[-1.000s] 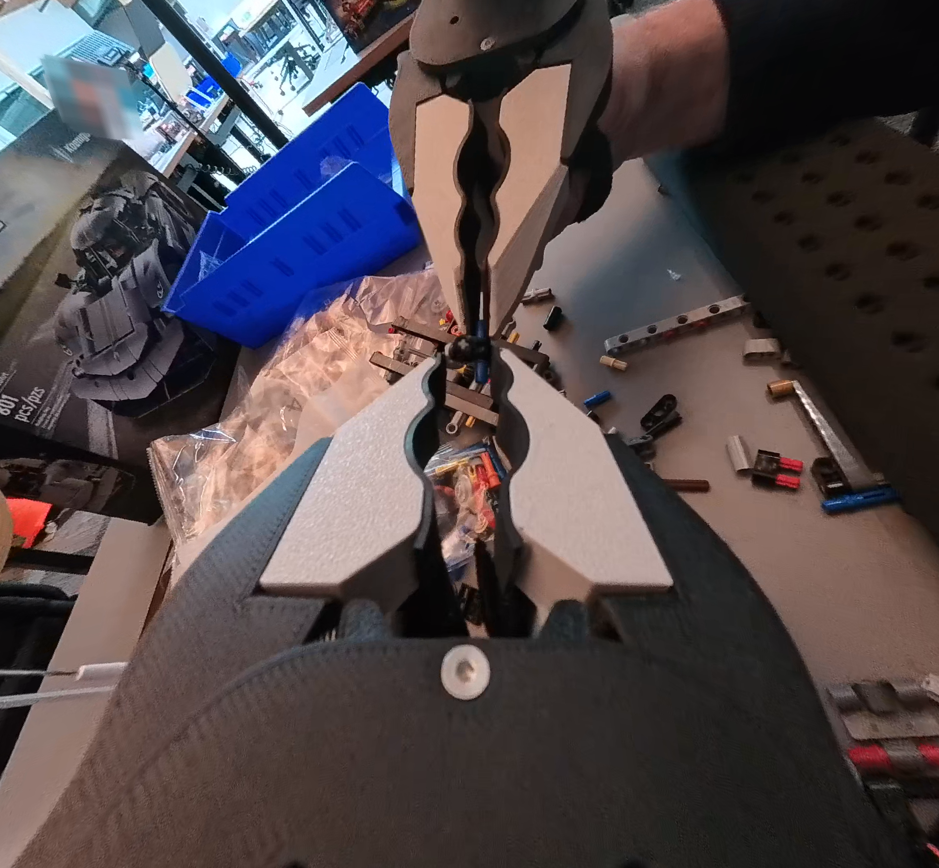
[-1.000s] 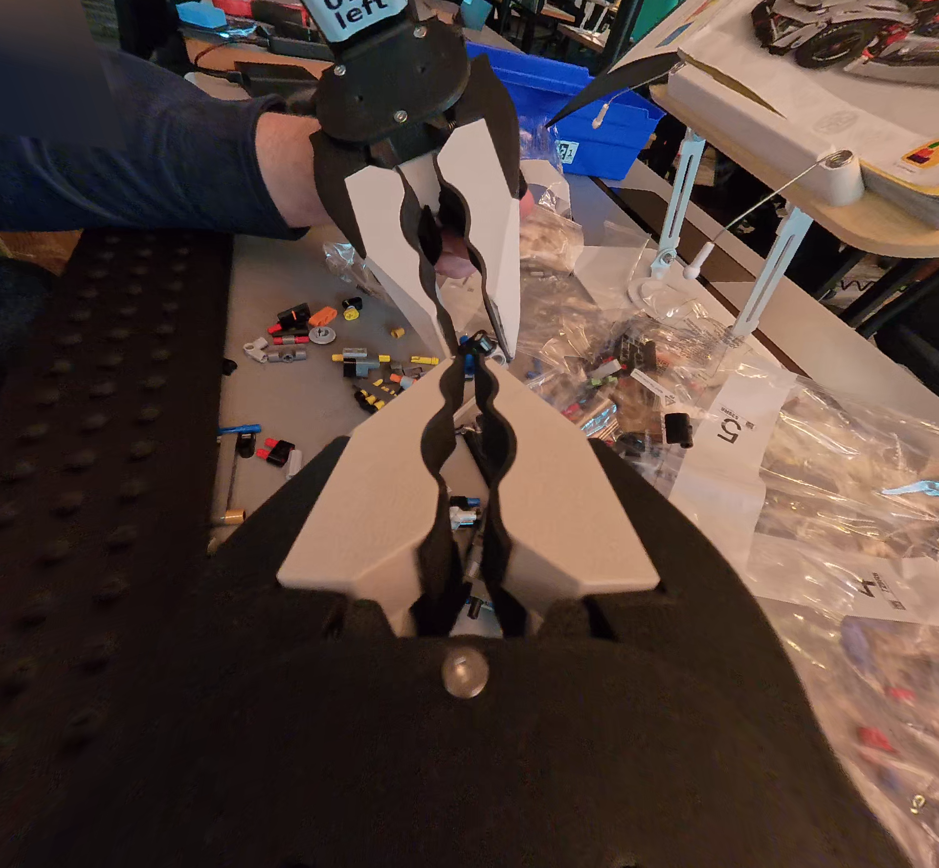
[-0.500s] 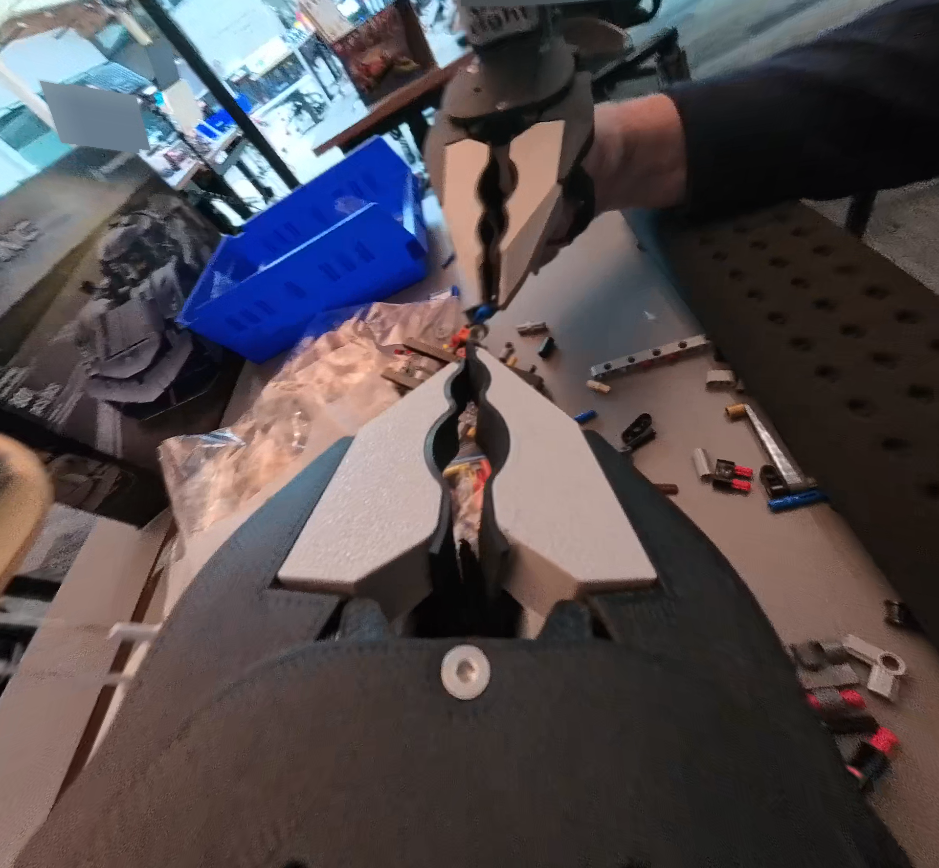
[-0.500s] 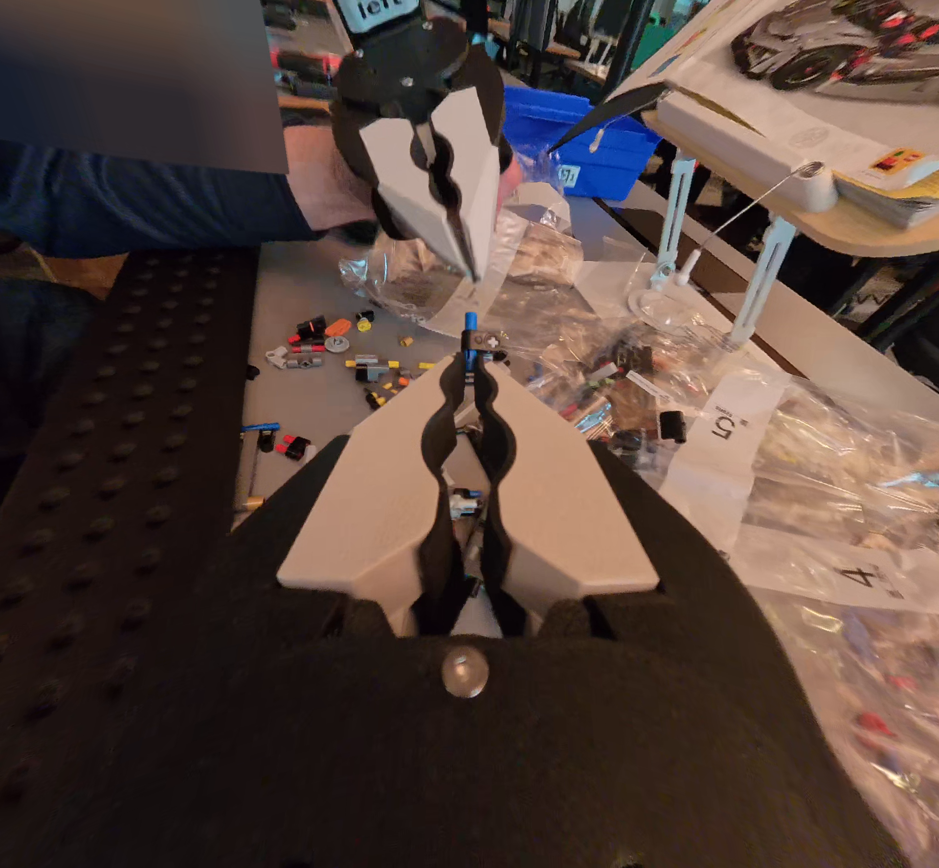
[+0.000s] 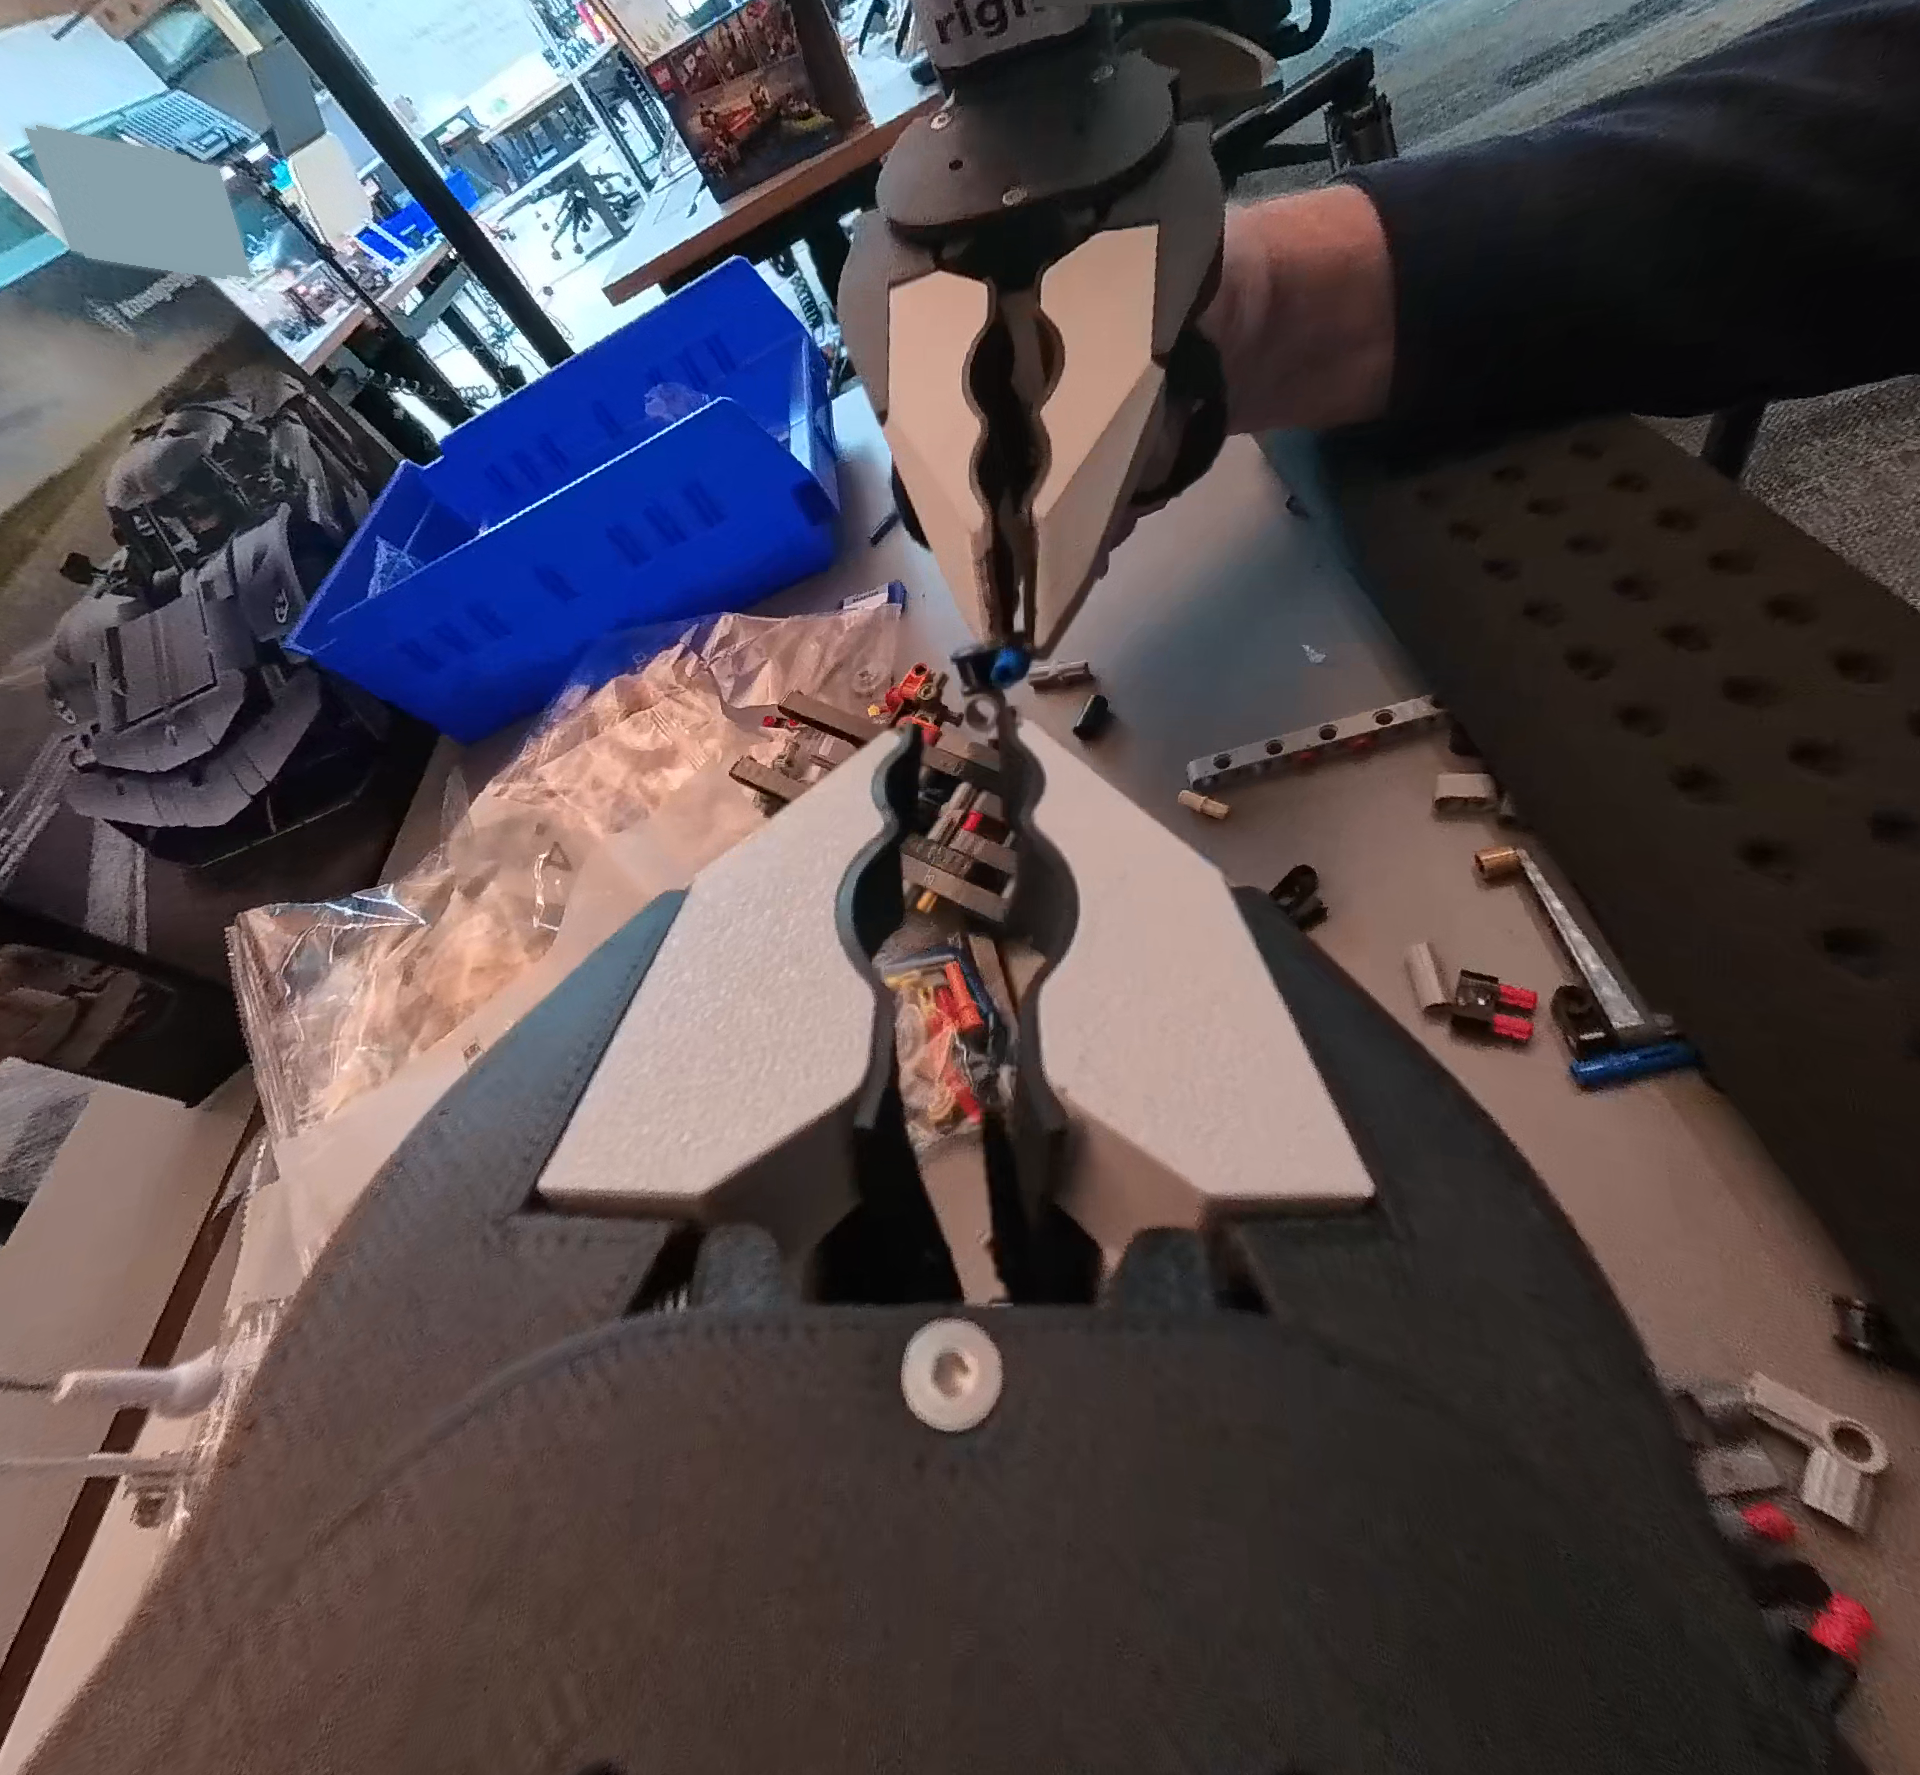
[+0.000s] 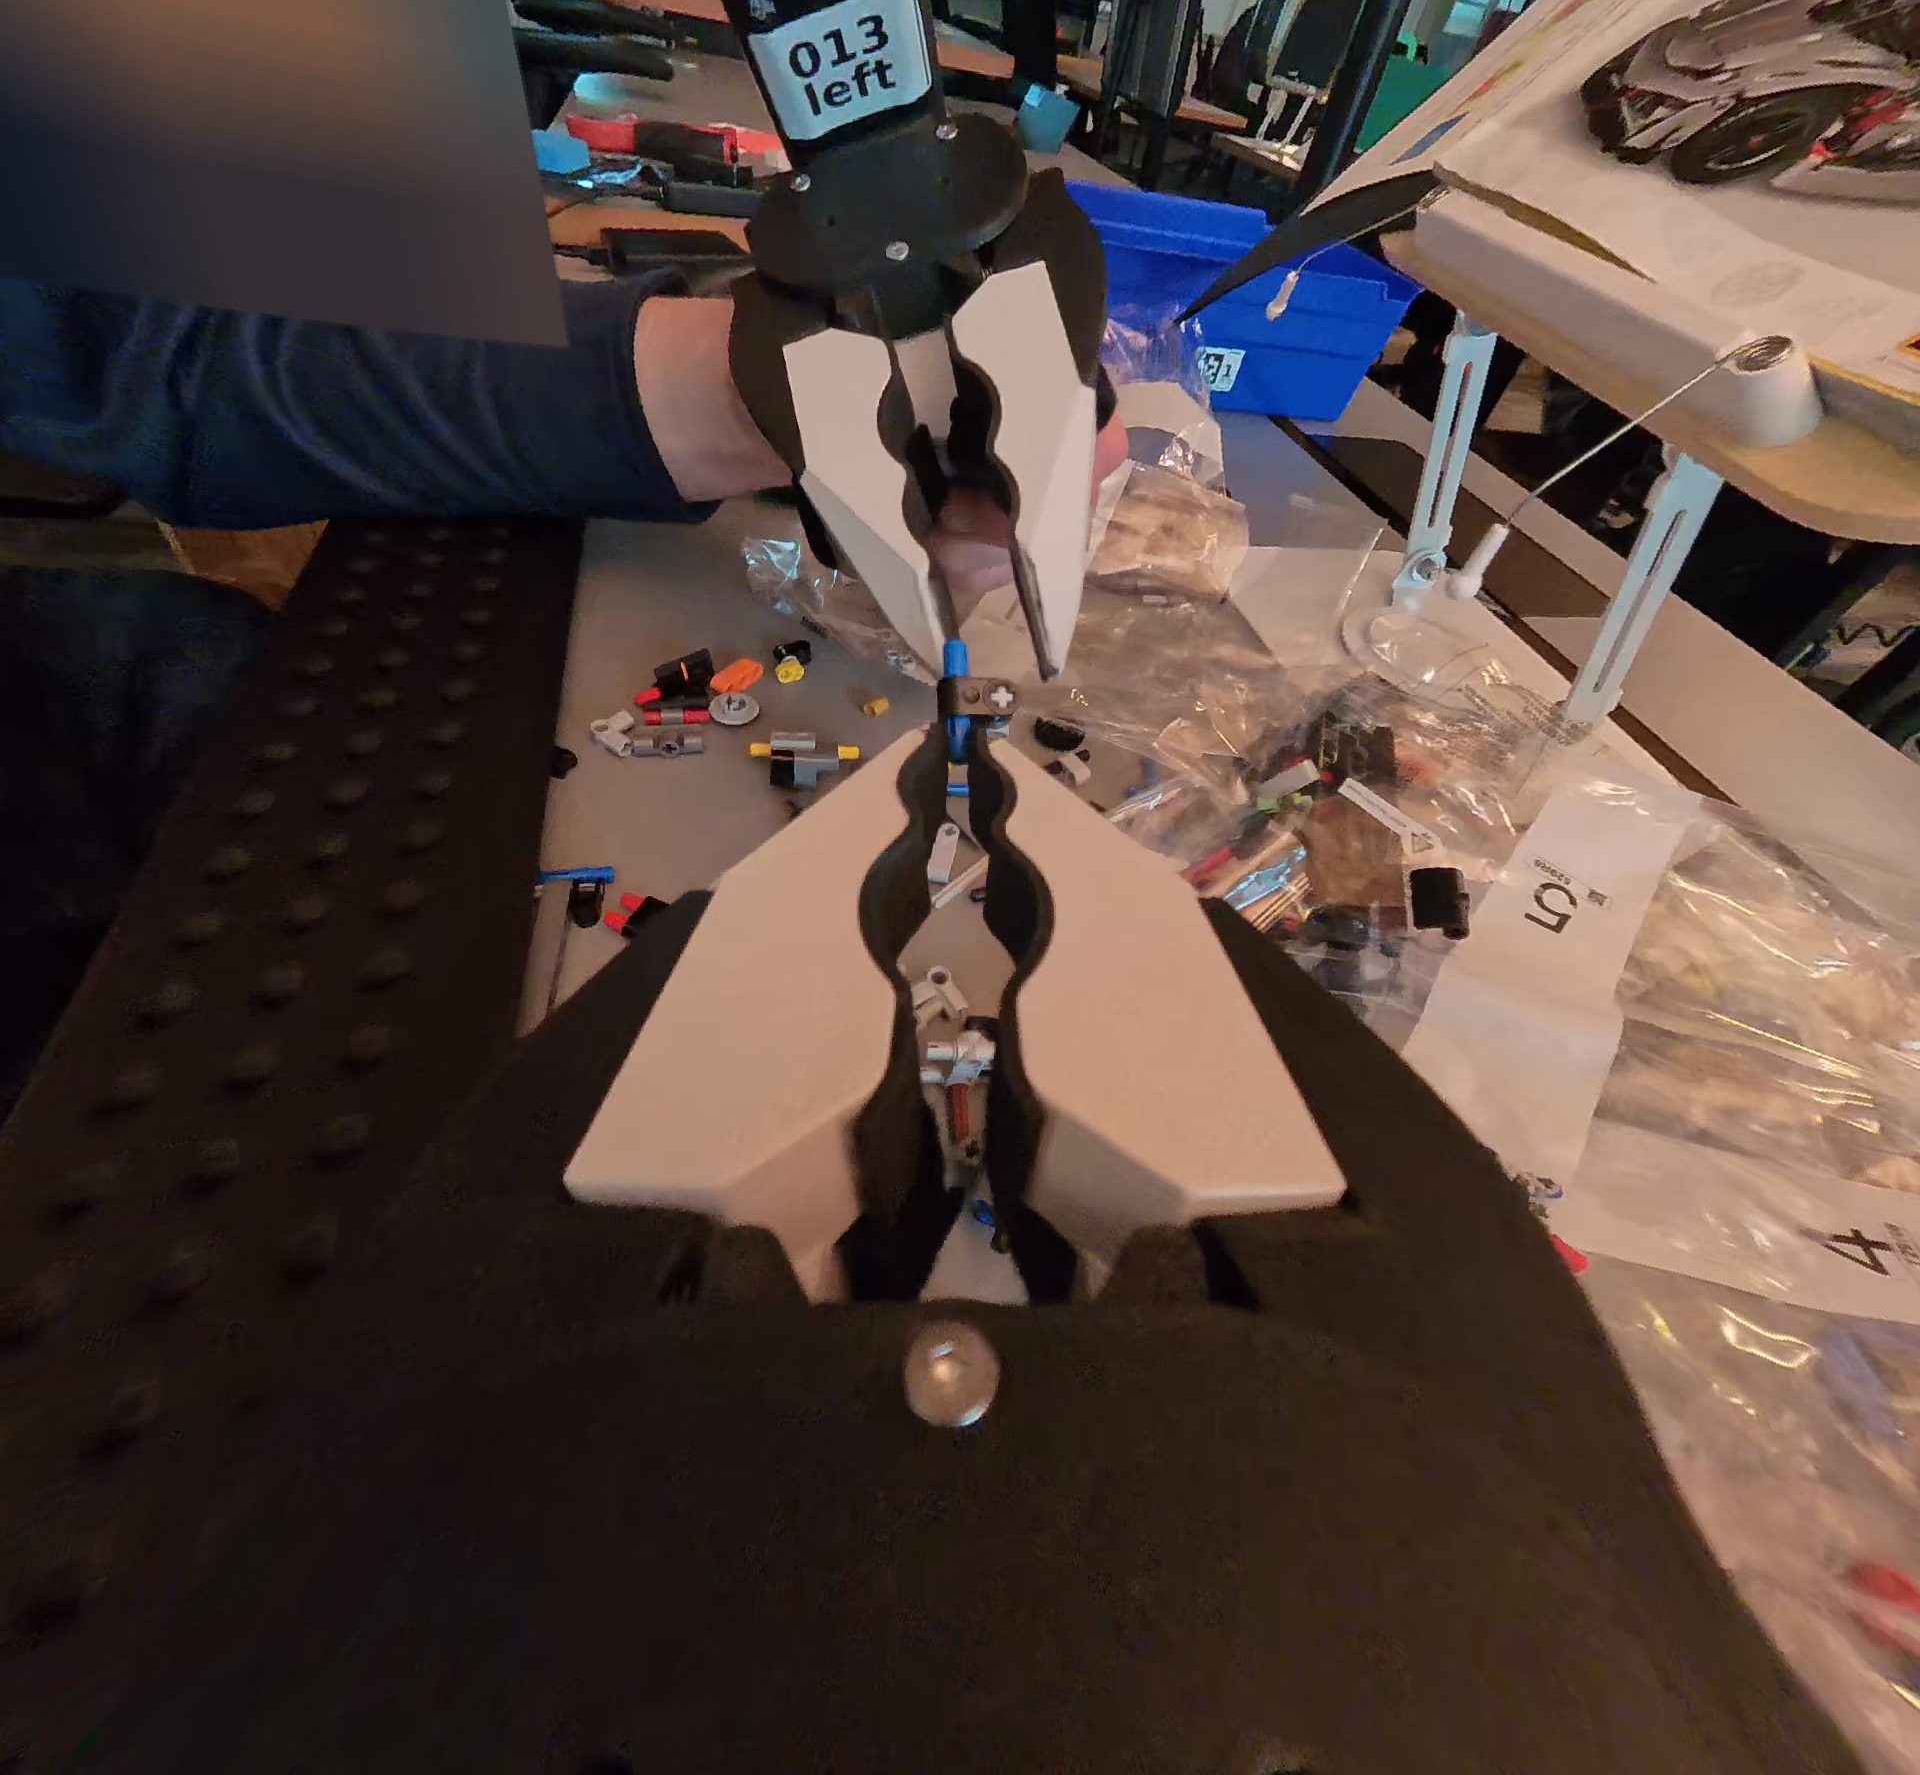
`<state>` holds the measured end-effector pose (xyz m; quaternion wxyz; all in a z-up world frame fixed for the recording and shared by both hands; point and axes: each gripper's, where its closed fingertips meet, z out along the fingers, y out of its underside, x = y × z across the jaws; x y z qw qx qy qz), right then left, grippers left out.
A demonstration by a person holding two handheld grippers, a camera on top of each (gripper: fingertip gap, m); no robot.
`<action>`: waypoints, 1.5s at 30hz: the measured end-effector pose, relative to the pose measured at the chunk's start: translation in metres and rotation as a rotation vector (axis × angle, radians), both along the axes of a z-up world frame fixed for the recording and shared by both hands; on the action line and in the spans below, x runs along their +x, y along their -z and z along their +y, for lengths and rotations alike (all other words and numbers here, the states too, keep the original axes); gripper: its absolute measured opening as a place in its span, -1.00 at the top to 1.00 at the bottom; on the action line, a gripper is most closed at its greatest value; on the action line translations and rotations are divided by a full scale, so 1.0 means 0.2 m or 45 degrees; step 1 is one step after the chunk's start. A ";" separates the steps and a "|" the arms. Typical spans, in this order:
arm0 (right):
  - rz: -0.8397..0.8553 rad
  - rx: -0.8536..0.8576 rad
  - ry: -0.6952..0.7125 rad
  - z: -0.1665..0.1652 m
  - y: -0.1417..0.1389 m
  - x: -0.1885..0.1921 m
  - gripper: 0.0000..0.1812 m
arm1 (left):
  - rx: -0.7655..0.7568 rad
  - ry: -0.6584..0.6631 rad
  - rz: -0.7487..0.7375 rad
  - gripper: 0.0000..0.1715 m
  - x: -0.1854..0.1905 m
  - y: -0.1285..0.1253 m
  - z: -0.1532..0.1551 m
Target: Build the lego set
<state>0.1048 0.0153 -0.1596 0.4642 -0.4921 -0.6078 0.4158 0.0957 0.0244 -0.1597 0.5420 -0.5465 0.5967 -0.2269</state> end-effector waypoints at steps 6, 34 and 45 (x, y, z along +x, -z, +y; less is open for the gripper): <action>-0.011 0.011 -0.003 -0.01 0.01 -0.01 0.99 | 0.006 0.015 0.011 0.83 0.03 0.01 -0.02; -0.043 0.079 0.055 0.01 0.03 -0.02 0.98 | -0.149 0.059 -0.009 0.87 0.04 0.06 -0.02; -0.104 0.064 0.037 0.00 0.08 -0.03 1.00 | -0.128 0.038 0.233 0.87 0.02 0.22 -0.03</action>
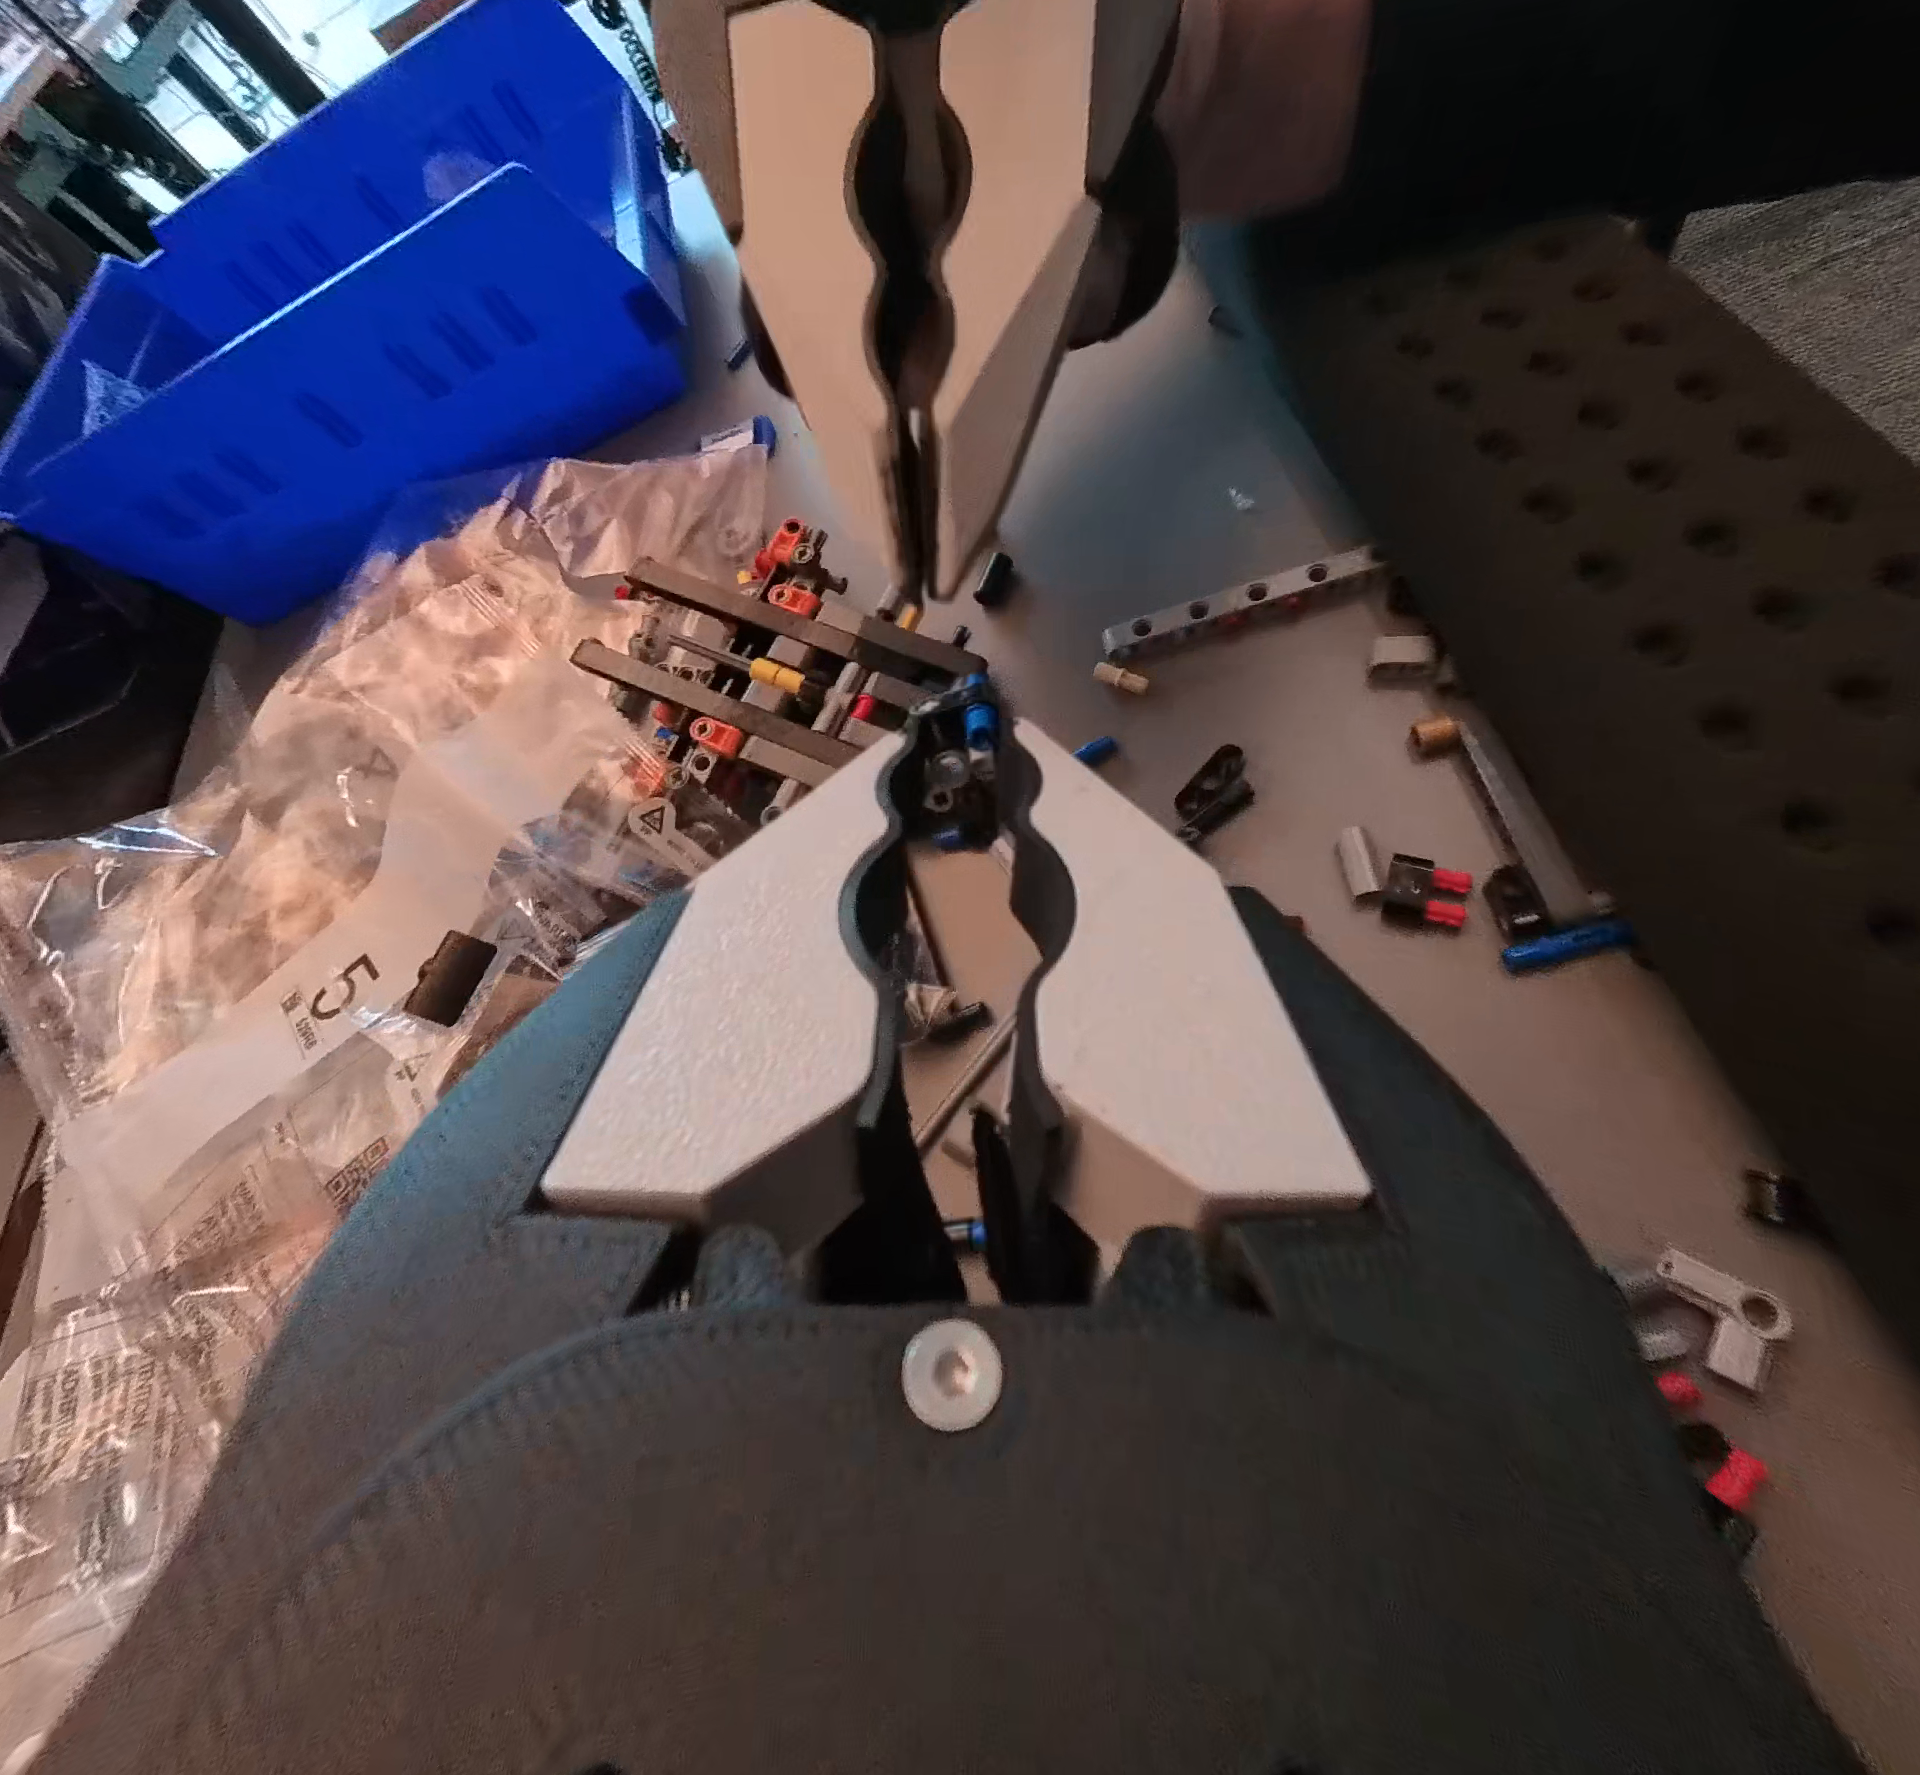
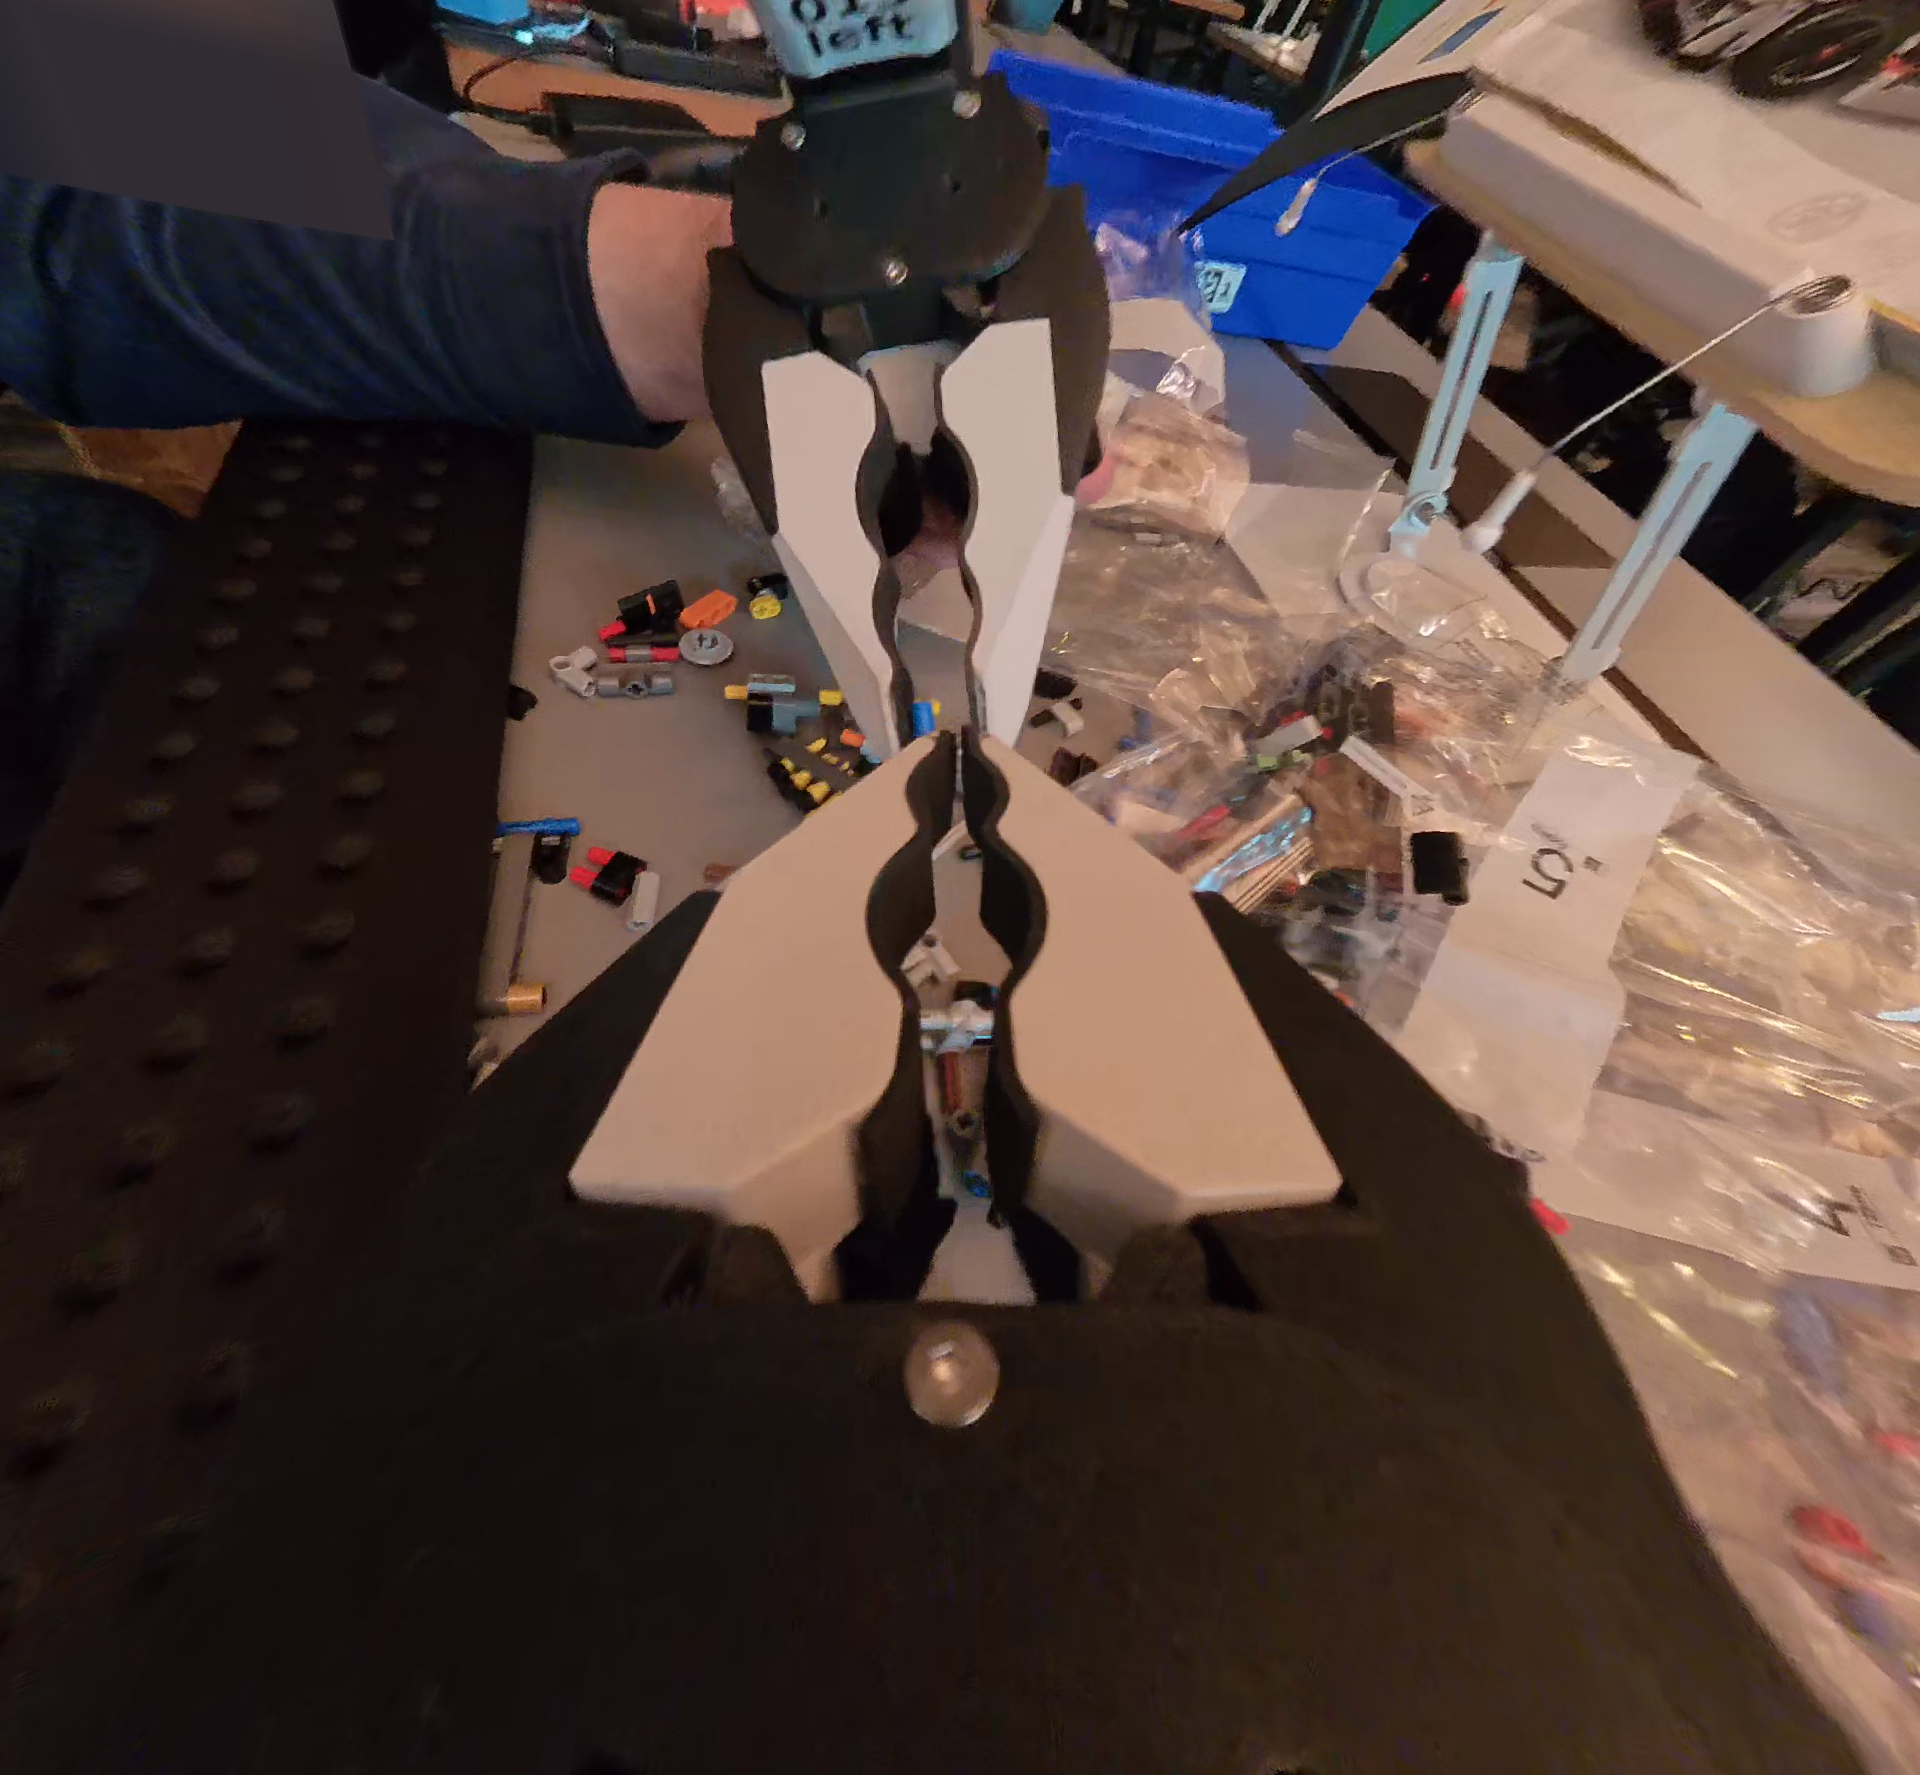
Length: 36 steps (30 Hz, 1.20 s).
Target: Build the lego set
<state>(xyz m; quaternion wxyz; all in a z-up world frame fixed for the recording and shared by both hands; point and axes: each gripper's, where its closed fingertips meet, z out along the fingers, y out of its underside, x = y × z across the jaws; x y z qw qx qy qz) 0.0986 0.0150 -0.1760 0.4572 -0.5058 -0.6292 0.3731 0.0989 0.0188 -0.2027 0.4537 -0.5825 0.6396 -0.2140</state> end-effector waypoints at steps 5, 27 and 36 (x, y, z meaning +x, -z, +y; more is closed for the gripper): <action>-0.105 0.047 -0.016 -0.02 0.09 -0.03 1.00 | 0.007 0.012 0.062 0.87 0.02 0.04 -0.01; -0.355 0.160 -0.071 -0.08 0.26 -0.05 1.00 | -0.090 0.090 0.292 0.92 0.00 0.20 -0.09; -0.439 0.108 -0.160 -0.15 0.33 -0.04 1.00 | -0.159 0.147 0.371 0.92 0.00 0.26 -0.16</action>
